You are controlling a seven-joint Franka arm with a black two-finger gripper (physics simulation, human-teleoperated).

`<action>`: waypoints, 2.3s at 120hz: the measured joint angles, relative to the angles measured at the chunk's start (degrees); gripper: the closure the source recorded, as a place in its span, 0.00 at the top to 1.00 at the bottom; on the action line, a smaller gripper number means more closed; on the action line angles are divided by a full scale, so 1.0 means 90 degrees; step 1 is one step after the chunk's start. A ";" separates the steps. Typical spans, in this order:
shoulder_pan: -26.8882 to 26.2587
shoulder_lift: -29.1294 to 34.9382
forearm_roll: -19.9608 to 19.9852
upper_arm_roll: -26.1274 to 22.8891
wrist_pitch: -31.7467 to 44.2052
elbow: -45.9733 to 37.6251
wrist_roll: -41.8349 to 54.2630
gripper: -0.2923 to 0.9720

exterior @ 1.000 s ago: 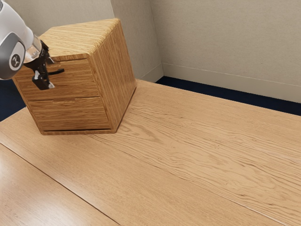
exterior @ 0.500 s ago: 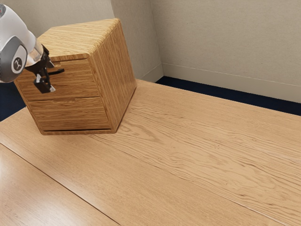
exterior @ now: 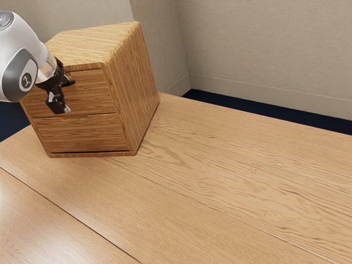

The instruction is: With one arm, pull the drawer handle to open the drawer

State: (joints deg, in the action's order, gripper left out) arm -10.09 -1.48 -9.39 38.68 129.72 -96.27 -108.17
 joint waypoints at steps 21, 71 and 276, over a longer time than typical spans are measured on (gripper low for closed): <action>-0.0061 0.0068 -0.0010 0.0043 0.0013 -0.0085 -0.0009 0.77; 0.0104 0.0280 0.0019 -0.0175 0.0040 -0.0367 -0.0030 0.76; 0.2597 0.3586 0.0111 -0.3758 -0.0911 -0.2578 -0.0145 0.77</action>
State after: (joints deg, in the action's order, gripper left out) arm 13.29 30.80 -8.39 4.86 121.52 -119.47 -109.47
